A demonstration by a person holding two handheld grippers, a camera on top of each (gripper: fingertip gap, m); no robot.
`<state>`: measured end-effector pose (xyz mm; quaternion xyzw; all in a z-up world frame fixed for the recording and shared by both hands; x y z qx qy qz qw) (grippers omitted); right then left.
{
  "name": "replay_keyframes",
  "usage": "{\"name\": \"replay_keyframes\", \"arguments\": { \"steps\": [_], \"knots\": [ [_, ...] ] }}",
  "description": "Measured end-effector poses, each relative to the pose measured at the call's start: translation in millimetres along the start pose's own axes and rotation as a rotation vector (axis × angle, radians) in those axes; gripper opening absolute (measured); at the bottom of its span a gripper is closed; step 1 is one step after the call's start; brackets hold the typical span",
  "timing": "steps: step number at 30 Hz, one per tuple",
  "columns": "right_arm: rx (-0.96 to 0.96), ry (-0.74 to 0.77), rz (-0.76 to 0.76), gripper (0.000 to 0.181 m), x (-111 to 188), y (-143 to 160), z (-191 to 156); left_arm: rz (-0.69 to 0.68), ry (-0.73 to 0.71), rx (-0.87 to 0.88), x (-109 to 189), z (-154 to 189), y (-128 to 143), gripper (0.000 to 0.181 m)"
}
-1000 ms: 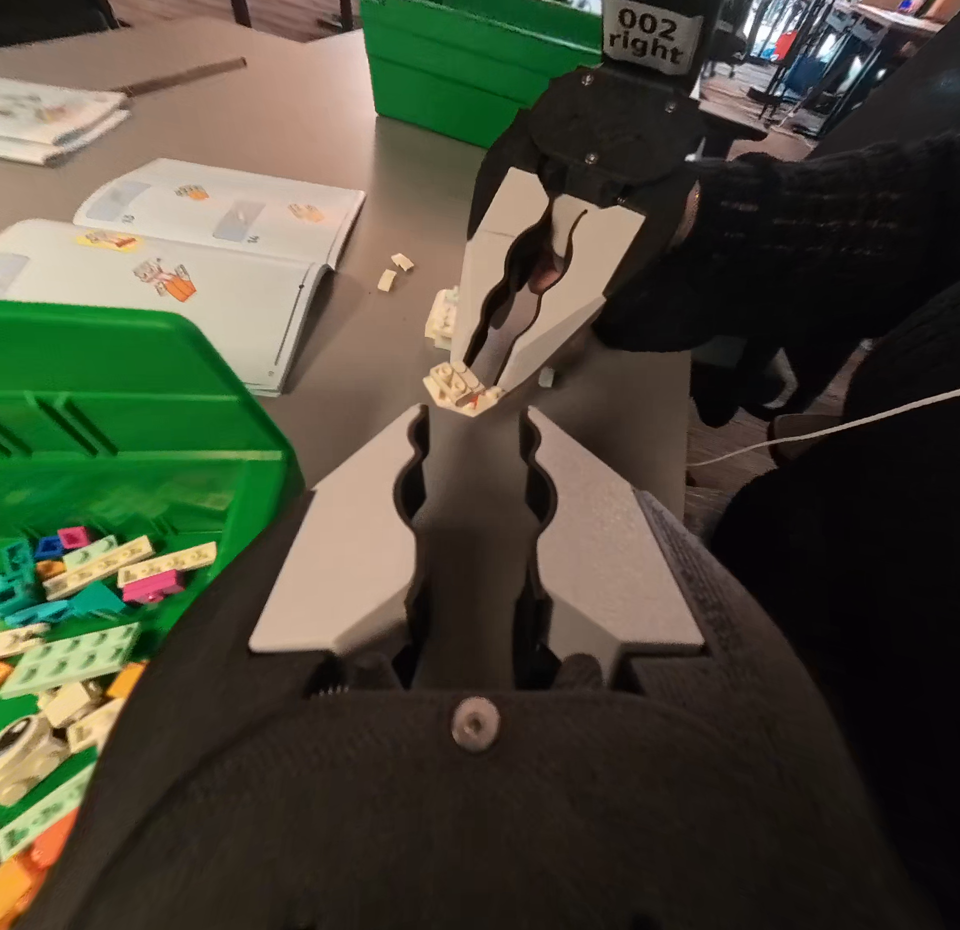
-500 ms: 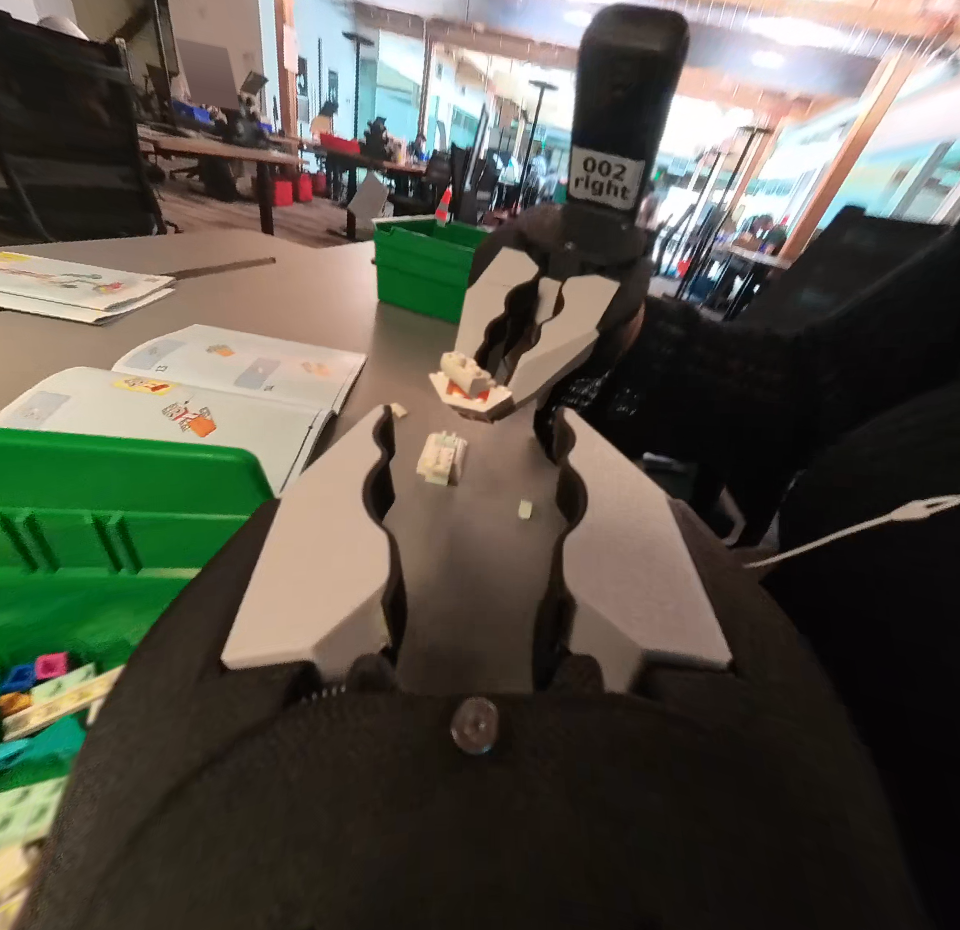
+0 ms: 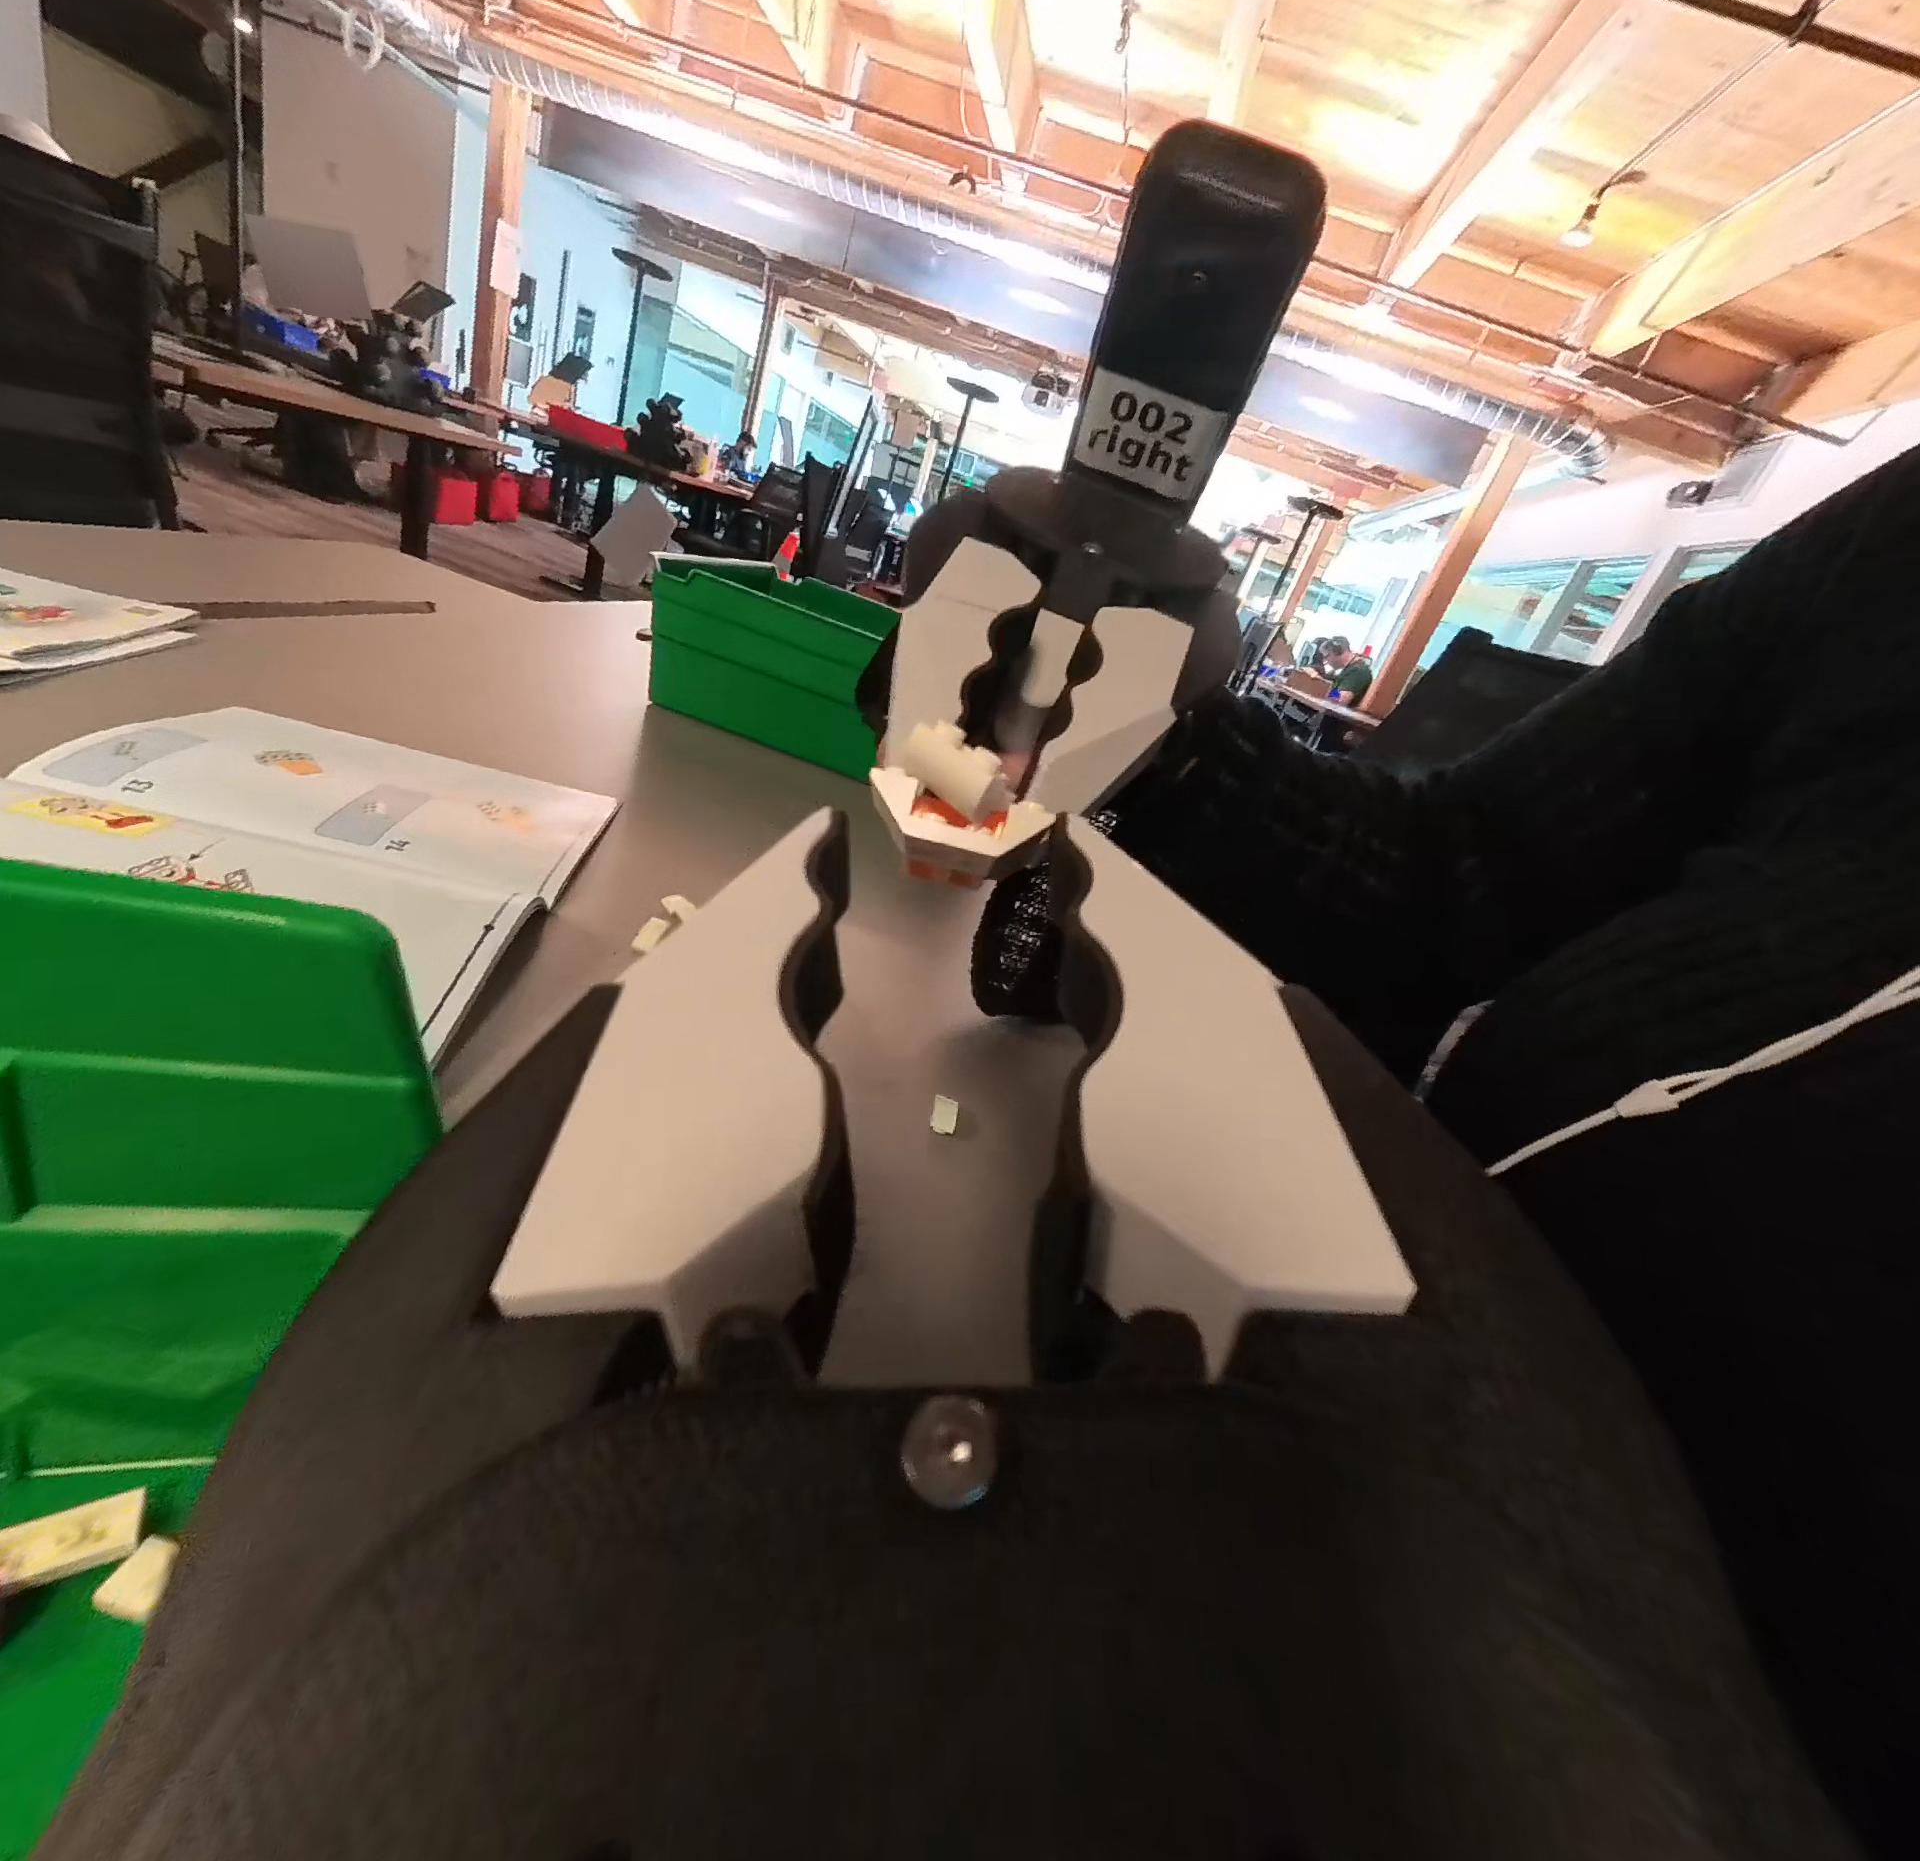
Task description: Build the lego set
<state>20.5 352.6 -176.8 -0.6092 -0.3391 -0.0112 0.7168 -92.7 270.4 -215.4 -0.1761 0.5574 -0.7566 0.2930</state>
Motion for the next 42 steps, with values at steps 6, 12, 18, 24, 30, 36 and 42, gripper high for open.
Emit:
{"name": "replay_keyframes", "arguments": {
  "steps": [6, 12, 18, 24, 30, 36, 42],
  "knots": [
    [0.007, -0.022, -0.011, 0.014, 0.5, -2.1, -1.2, 0.017, 0.036, -0.005, 0.7, 2.7, 0.2, 0.033],
    [0.010, -0.046, -0.010, 0.013, 0.7, -3.5, -2.0, 0.041, 0.065, -0.006, 1.4, 3.9, -0.8, 0.033],
    [0.015, -0.043, 0.002, 0.014, 1.1, -4.5, -2.9, 0.041, 0.069, -0.010, 2.1, 4.2, -2.0, 0.033],
    [0.071, 0.019, -0.011, 0.024, 5.0, -2.9, -3.4, 0.071, 0.092, 0.030, 4.7, 4.0, -7.5, 0.032],
    [0.054, 0.078, 0.040, 0.022, 19.2, -10.8, -1.3, 0.063, 0.041, -0.003, 9.2, 4.2, -14.3, 0.032],
    [0.036, 0.063, 0.077, 0.022, 21.3, -30.2, -9.4, -0.030, -0.035, -0.079, 3.6, 9.9, -14.3, 0.032],
    [0.061, 0.082, -0.052, 0.026, 12.2, -37.5, -15.6, -0.113, -0.103, -0.152, -4.2, 14.5, -10.4, 0.033]
  ]
}}
Point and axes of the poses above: each gripper's, where its closed fingertips meet, x back along the fingers, y out of its underside, z = x × y across the jaws, the point moved 8 cm from there along x, back along the fingers, and after that the axes turned 6 degrees about -z, right-handed, at the moved point
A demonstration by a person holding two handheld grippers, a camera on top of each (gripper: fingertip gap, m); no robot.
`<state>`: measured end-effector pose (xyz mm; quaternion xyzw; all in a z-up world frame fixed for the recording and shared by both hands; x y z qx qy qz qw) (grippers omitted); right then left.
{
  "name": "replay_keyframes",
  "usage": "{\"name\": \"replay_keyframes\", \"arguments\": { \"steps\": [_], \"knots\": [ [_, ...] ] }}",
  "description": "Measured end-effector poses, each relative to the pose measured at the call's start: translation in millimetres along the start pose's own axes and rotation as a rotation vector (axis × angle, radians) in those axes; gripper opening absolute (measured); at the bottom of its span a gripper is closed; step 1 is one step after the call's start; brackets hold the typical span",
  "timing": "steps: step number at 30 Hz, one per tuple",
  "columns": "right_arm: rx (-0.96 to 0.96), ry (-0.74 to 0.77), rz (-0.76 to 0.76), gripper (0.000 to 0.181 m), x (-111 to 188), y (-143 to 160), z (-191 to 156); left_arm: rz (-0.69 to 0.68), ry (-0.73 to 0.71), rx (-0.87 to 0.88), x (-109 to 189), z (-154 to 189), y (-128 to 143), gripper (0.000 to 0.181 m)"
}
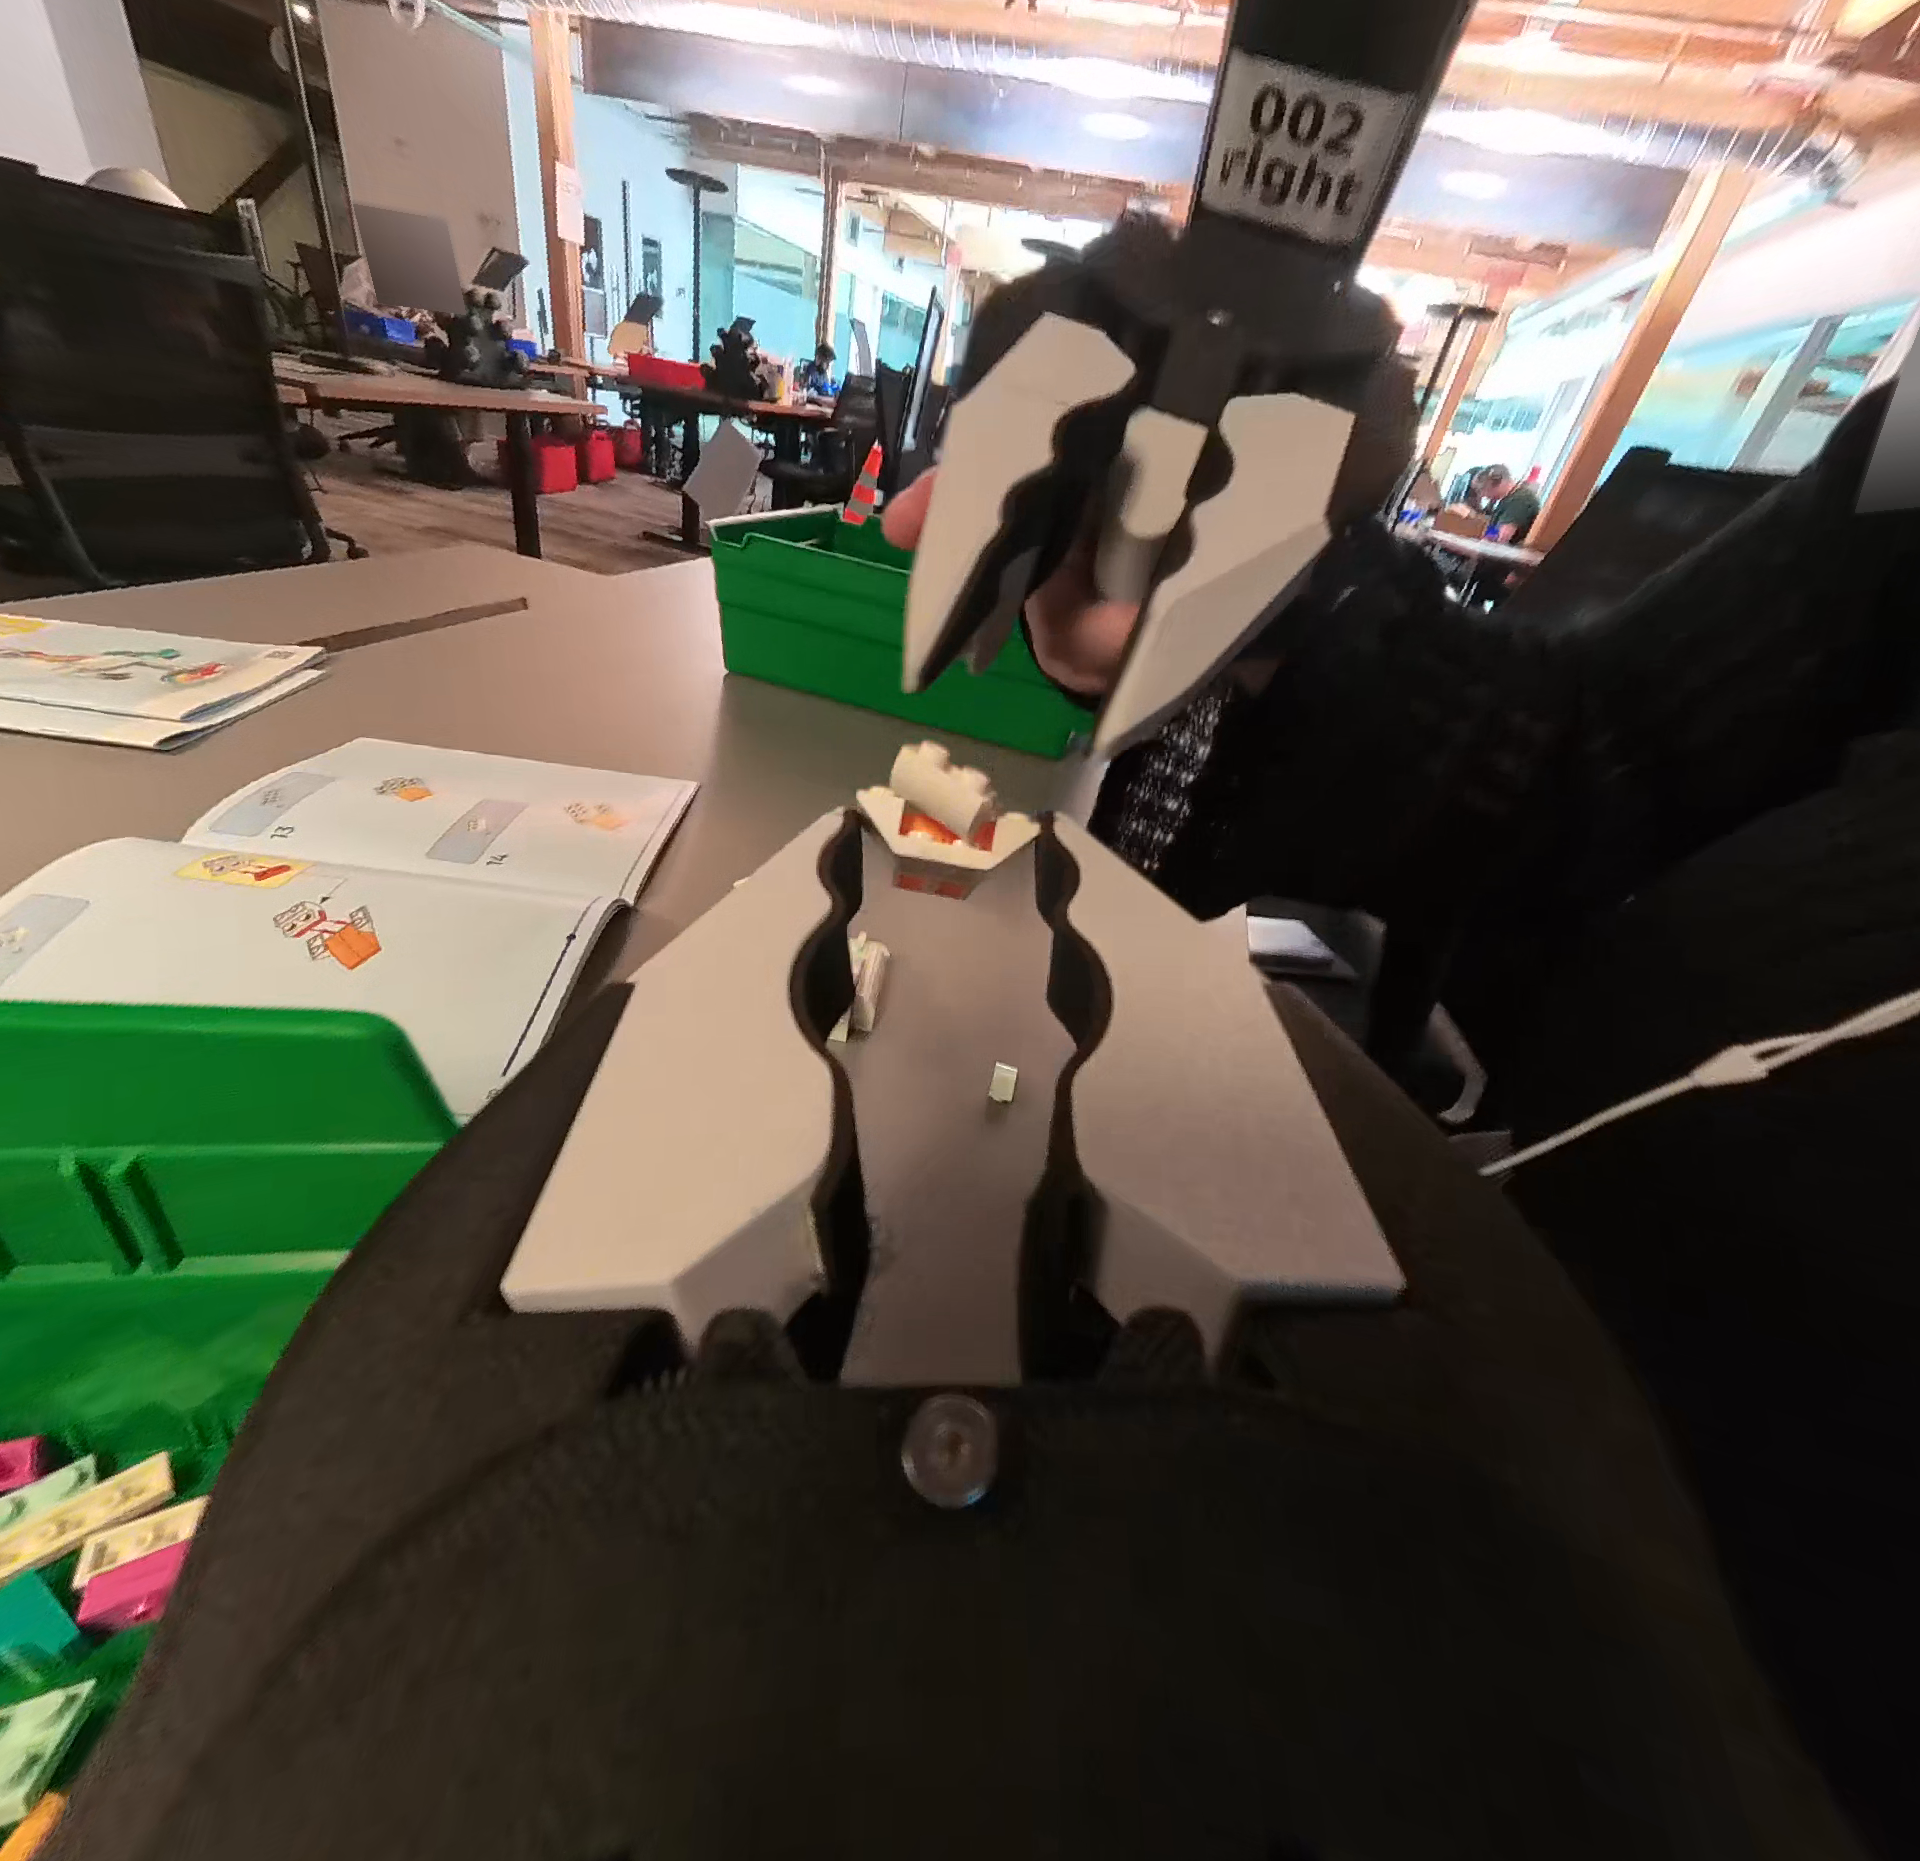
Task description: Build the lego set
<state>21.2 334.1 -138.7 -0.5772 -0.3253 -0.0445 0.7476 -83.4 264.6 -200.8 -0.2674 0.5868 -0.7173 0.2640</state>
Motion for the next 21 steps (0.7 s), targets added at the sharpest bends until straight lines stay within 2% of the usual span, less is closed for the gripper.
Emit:
{"name": "replay_keyframes", "arguments": {
  "steps": [4, 10, 13, 18, 21],
  "knots": [
    [0.016, 0.012, -0.074, 0.023, -6.1, 3.3, 0.3, -0.014, -0.002, -0.016, -3.5, 3.5, 1.1, 0.033],
    [0.030, -0.019, -0.078, 0.015, -7.7, 7.2, 0.6, -0.024, 0.007, -0.023, -5.1, 6.2, 2.2, 0.033],
    [-0.006, -0.105, 0.004, 0.015, -5.0, 8.8, 1.7, -0.014, 0.042, -0.005, -5.0, 8.6, -0.1, 0.032],
    [-0.099, -0.327, 0.242, 0.015, 4.6, 14.2, 4.1, 0.030, 0.167, 0.056, -3.5, 17.6, -9.3, 0.032],
    [-0.111, -0.387, 0.352, 0.015, 9.1, 17.6, 3.8, 0.035, 0.189, 0.069, -2.8, 21.0, -14.7, 0.032]
  ]
}}
Point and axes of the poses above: each gripper's, where its closed fingertips meet, x back along the fingers, y out of its underside, z = x × y across the jaws, the point moved 8 cm from there along x, back along the fingers, and after that the axes turned 6 degrees about -z, right-handed, at the moved point
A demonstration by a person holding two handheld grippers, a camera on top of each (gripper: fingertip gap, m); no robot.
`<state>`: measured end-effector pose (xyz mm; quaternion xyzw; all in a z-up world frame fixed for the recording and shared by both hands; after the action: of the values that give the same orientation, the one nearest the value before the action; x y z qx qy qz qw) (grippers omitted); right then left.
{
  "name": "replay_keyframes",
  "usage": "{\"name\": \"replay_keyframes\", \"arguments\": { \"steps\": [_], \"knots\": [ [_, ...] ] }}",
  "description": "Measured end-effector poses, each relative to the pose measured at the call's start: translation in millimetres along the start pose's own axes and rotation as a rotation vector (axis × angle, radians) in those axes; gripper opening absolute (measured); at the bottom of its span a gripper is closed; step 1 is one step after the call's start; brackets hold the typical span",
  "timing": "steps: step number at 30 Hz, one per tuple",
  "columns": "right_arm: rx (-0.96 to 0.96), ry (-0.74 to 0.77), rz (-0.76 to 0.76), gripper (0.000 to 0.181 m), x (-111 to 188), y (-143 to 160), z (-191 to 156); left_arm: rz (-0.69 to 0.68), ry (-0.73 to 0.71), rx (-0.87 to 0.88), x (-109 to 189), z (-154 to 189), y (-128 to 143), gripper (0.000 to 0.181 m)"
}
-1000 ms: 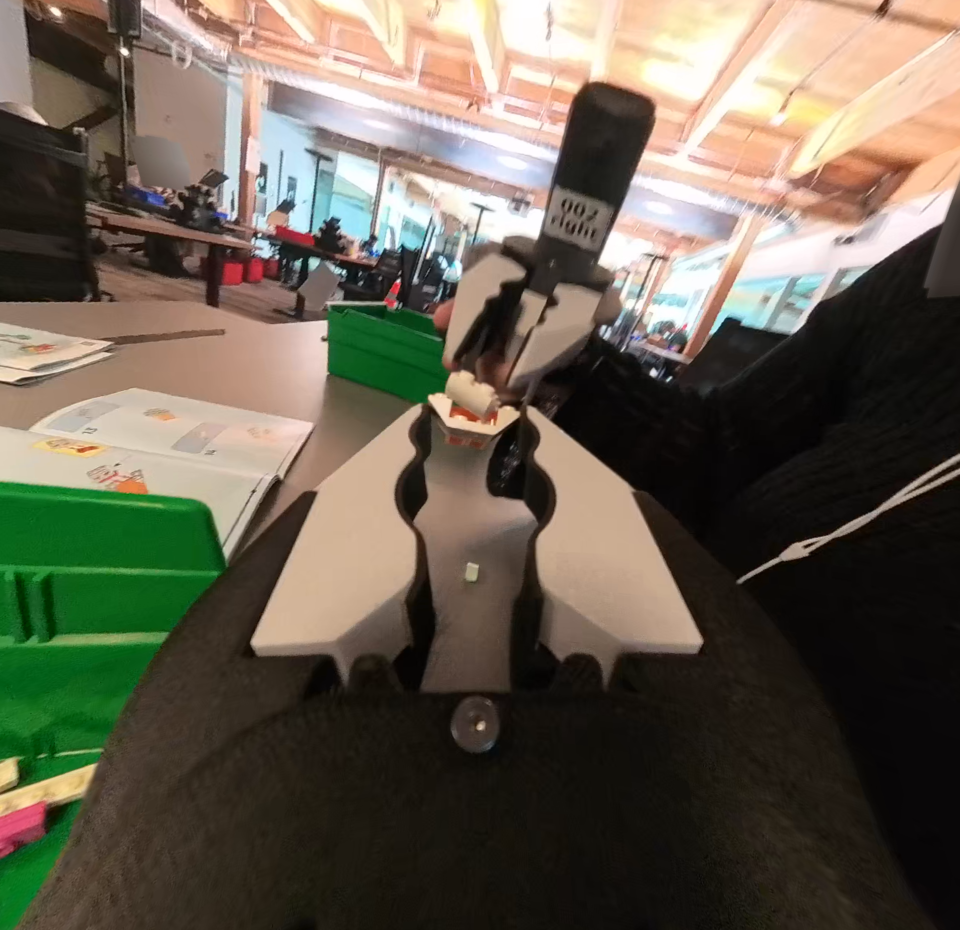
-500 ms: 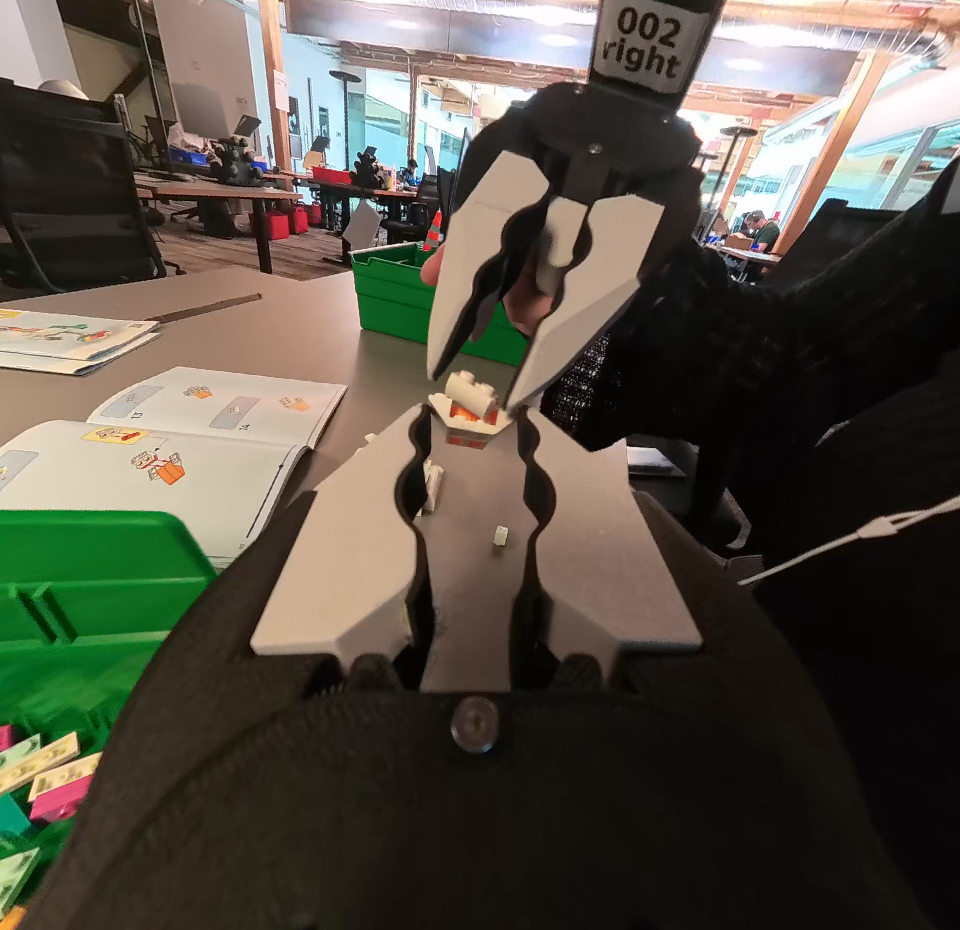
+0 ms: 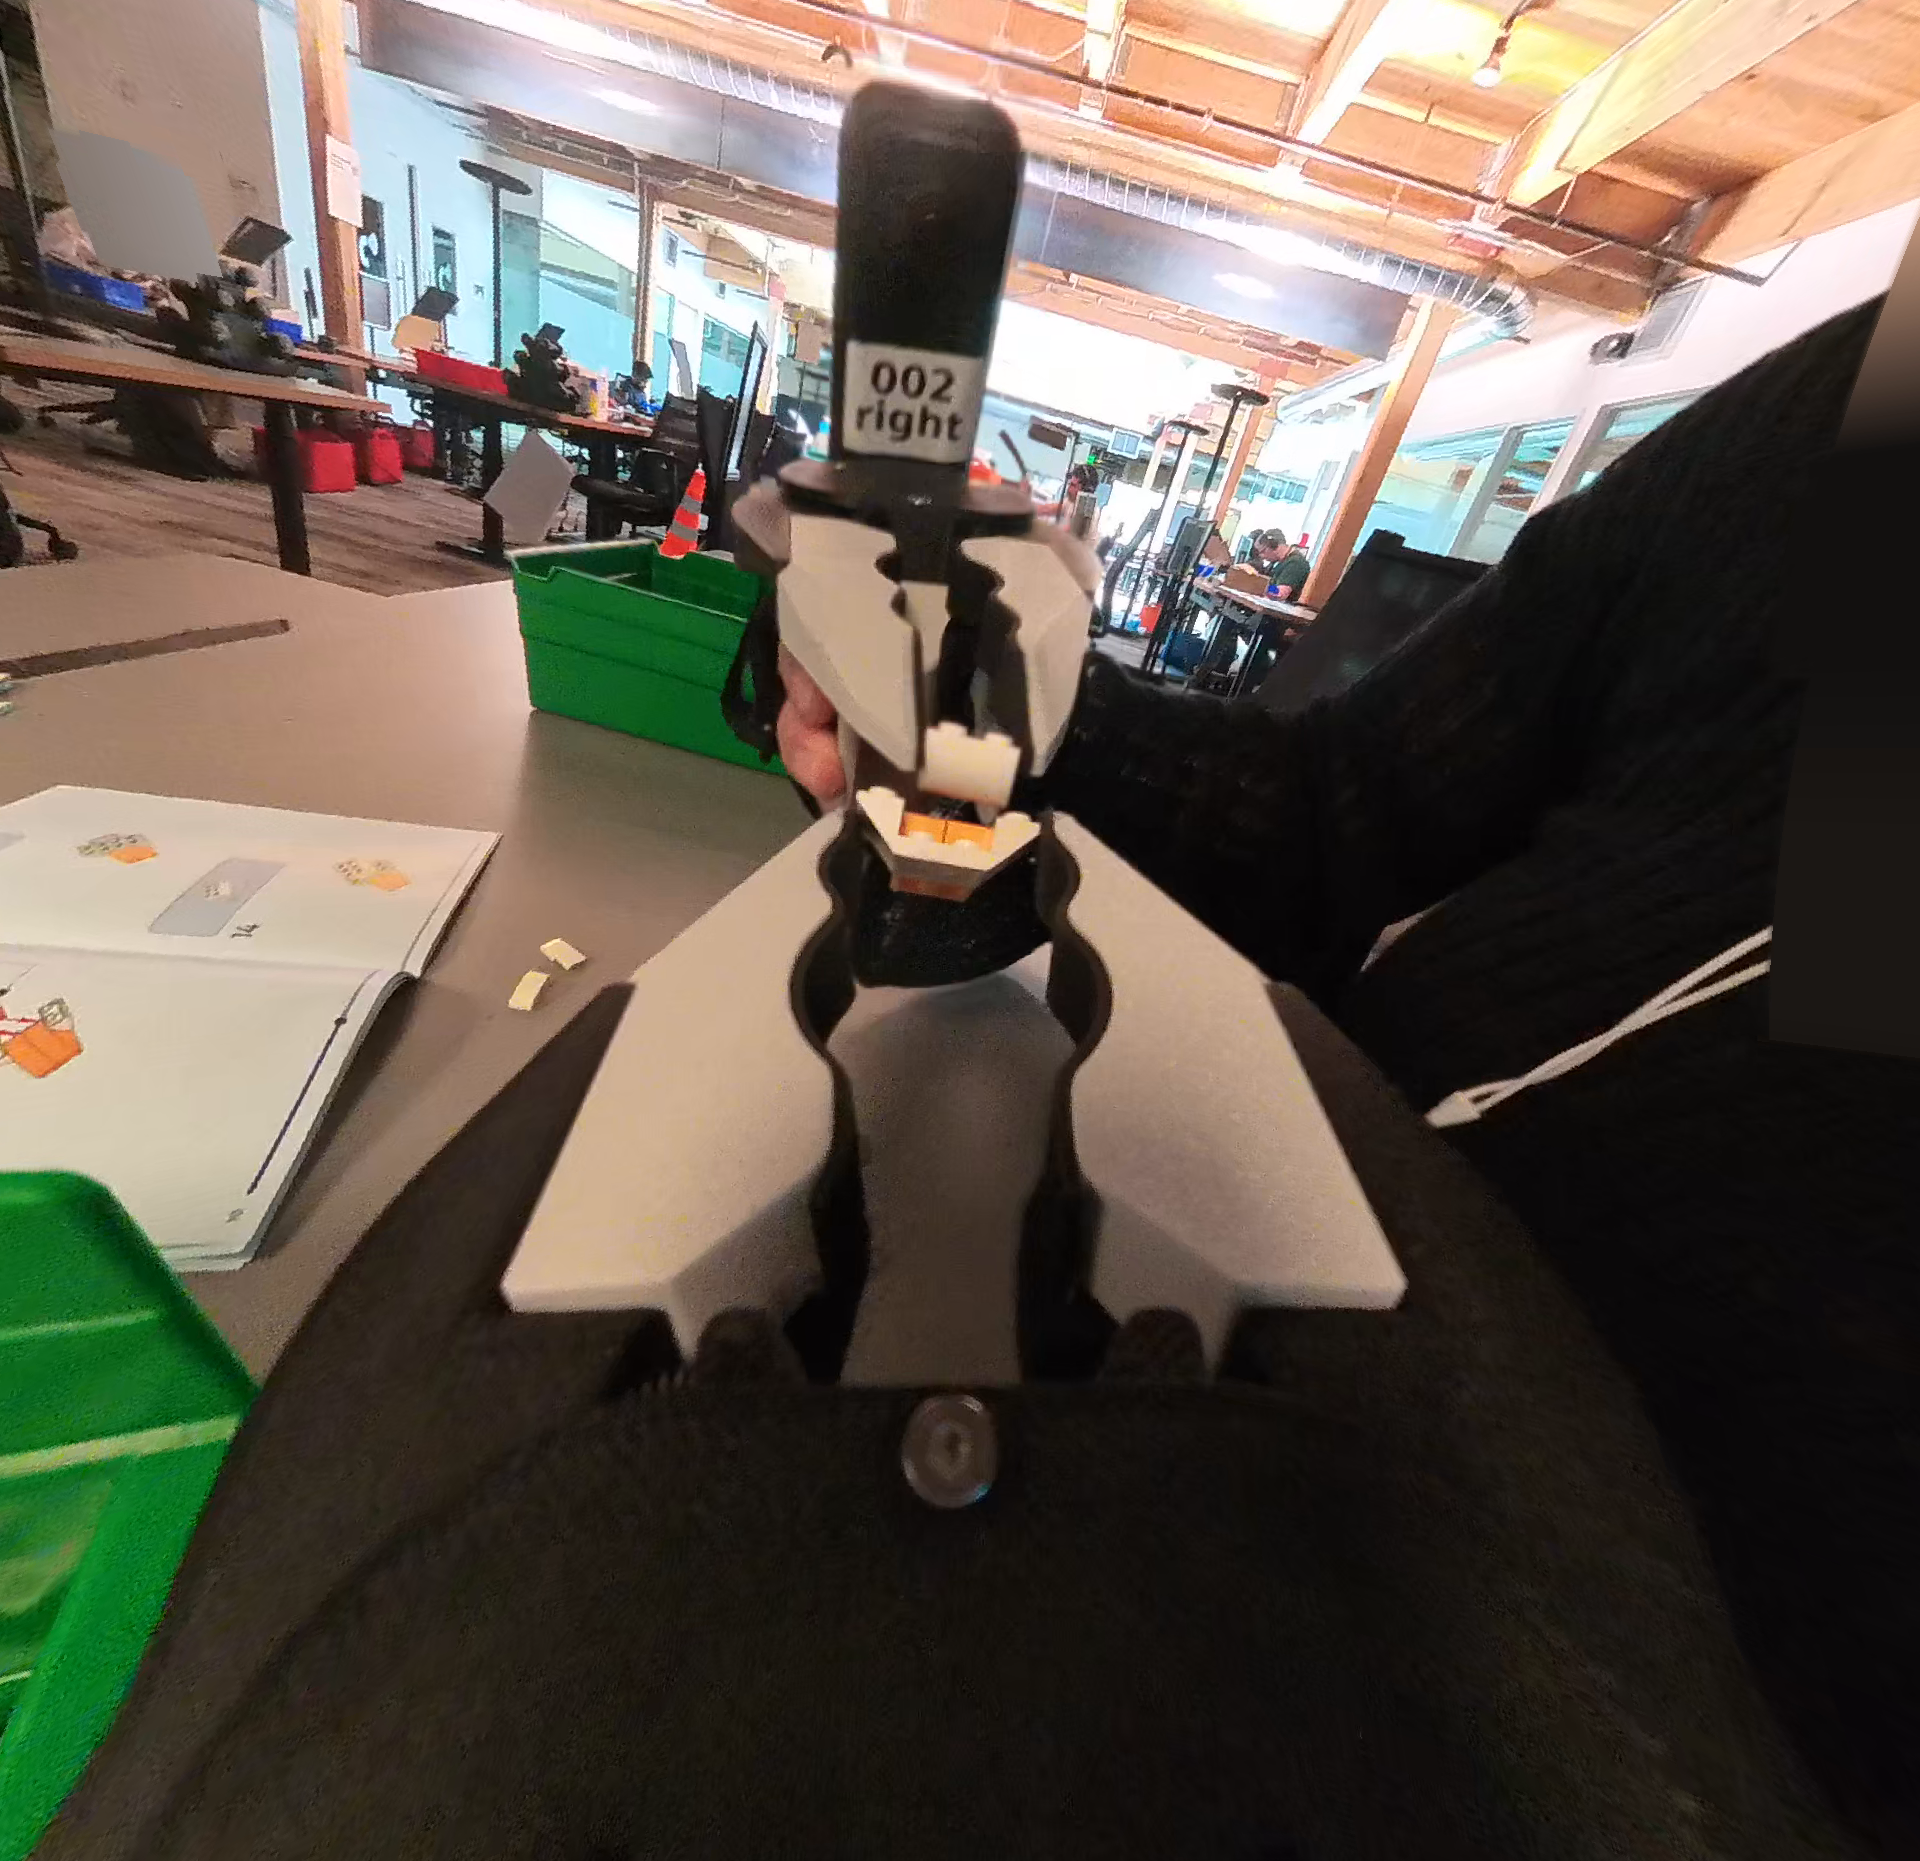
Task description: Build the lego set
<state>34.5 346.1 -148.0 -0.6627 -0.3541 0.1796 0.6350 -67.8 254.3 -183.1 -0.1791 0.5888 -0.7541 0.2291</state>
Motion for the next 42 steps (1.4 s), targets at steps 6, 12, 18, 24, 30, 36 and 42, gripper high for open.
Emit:
{"name": "replay_keyframes", "arguments": {
  "steps": [6, 12, 18, 24, 30, 36, 42],
  "knots": [
    [0.044, -0.018, 0.075, 0.015, 2.1, 0.7, -4.2, -0.051, -0.007, -0.010, -3.9, 5.6, -3.0, 0.032],
    [0.086, -0.002, 0.039, 0.015, -2.2, 1.3, -5.6, -0.053, 0.028, 0.003, -5.4, 7.3, -3.1, 0.032],
    [0.095, 0.004, 0.043, 0.015, -5.9, 2.0, -5.8, -0.016, 0.075, 0.042, -2.7, 6.6, -5.0, 0.032],
    [0.102, 0.018, 0.048, 0.015, -5.9, 2.4, -6.2, -0.017, 0.073, 0.040, -2.5, 6.4, -4.8, 0.032],
    [0.113, 0.037, 0.035, 0.017, -4.7, 3.7, -7.0, -0.024, 0.064, 0.032, -3.0, 6.4, -4.2, 0.032],
    [0.137, 0.068, 0.014, 0.016, -3.2, 3.7, -8.9, -0.028, 0.051, 0.030, -3.4, 5.6, -3.3, 0.032],
    [0.122, 0.138, -0.001, 0.017, 0.0, 6.5, -4.1, -0.046, -0.024, 0.006, -2.5, -0.6, 0.6, 0.032]
  ]
}}
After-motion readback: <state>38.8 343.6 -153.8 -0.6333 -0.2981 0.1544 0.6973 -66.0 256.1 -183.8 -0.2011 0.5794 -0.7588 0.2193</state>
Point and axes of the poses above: each gripper's, where its closed fingertips meet, x back along the fingers, y out of its underside, z = x × y across the jaws, the point moved 8 cm from there along x, back along the fingers, and after that the axes turned 6 degrees about -z, right-handed, at the moved point
